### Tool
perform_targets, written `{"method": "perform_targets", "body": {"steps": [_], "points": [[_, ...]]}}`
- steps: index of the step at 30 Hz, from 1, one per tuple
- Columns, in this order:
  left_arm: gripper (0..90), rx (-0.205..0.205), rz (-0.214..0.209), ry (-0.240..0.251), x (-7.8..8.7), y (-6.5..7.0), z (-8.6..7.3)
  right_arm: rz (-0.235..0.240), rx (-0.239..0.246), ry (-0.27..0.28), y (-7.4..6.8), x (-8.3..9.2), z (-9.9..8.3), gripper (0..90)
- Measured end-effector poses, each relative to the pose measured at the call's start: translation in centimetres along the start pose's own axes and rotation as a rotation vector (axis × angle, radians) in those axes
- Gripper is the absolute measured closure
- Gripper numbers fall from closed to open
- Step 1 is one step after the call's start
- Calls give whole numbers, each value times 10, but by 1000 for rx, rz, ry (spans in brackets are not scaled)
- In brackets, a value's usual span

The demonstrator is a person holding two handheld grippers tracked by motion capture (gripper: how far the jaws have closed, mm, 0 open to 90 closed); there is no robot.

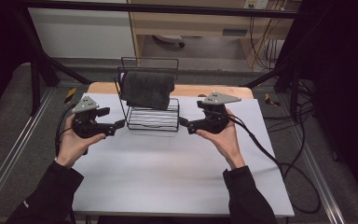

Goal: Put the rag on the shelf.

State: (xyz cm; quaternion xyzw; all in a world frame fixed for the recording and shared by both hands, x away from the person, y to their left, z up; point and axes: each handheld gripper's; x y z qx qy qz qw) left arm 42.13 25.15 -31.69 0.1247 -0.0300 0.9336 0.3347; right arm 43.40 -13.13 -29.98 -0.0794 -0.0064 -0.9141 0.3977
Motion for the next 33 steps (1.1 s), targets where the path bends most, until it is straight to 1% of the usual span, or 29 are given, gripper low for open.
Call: {"method": "perform_targets", "body": {"steps": [5, 8, 10, 11, 15, 18, 20, 22, 24, 25, 28, 30, 33], "points": [[124, -7, -11, -36, -2, 3, -14, -18, -36, -30, 10, 17, -18, 30], [103, -10, -20, -65, -3, 5, -26, -44, -61, -48, 15, 27, -32, 12], [95, -6, -28, -72, -2, 7, -34, -55, -77, -61, 19, 33, -42, 7], [95, -5, -35, -78, -2, 8, -38, -50, -73, -68, 20, 37, -46, 7], [88, -6, -38, -102, -2, 11, -56, -46, -92, -81, 26, 49, -66, 7], [88, -4, -43, -115, 0, 12, -68, -43, -105, -101, 29, 58, -81, 7], [88, 2, -51, -120, 2, 12, -77, -37, -109, -108, 31, 65, -92, 7], [89, 9, -50, -125, 4, 12, -85, -41, -122, -120, 34, 71, -103, 7], [90, 16, -54, -131, 5, 12, -93, -32, -128, -137, 37, 77, -113, 7], [90, 15, -58, -136, 5, 11, -97, -33, -135, -145, 39, 80, -117, 7], [90, 20, -61, -146, 7, 9, -107, -44, -137, -165, 43, 89, -130, 7], [90, 27, -61, -149, 8, 8, -114, -50, -146, -163, 46, 95, -137, 8], [91, 10, -61, -152, 12, 7, -119, -63, -154, -164, 50, 103, -145, 8]]}}
Point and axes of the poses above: each handheld gripper's, and its own axes: x roughly backward along the jaws, z roughly out of its top, y roughly to its right, and after that the axes turned 14 degrees about y, right-handed
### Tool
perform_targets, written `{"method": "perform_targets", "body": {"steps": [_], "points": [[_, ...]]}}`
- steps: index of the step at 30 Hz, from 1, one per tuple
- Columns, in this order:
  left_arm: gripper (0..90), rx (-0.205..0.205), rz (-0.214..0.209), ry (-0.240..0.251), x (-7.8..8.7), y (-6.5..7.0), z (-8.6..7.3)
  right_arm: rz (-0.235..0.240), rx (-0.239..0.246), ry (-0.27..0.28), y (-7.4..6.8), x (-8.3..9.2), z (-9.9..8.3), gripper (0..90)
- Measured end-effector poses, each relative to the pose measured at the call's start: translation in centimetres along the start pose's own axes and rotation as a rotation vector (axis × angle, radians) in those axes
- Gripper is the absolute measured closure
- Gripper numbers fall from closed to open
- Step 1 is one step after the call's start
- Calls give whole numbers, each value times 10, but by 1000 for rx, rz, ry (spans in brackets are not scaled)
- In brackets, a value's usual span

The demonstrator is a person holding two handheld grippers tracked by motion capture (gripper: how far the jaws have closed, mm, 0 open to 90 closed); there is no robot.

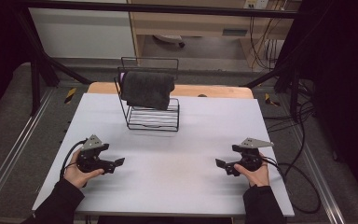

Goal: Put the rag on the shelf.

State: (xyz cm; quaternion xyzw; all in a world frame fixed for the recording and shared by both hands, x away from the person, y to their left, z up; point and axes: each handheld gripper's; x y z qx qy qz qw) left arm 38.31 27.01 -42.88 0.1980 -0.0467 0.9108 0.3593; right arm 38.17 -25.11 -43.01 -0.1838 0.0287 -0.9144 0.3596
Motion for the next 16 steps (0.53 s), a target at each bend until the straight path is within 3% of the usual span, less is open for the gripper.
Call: {"method": "perform_targets", "body": {"steps": [8, 16], "points": [[90, 25, 14, 11, 11, -5, -15, -8, -5, -16, 4, 9, -17, 8], [90, 4, 4, -8, 10, -5, -19, -21, 5, -33, 4, 10, -21, 8]]}}
Point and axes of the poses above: each handheld gripper's, and its own axes: x roughly backward along the jaws, z roughly out of its top, y roughly to its right, and after that the axes turned 14 degrees about y, right-handed
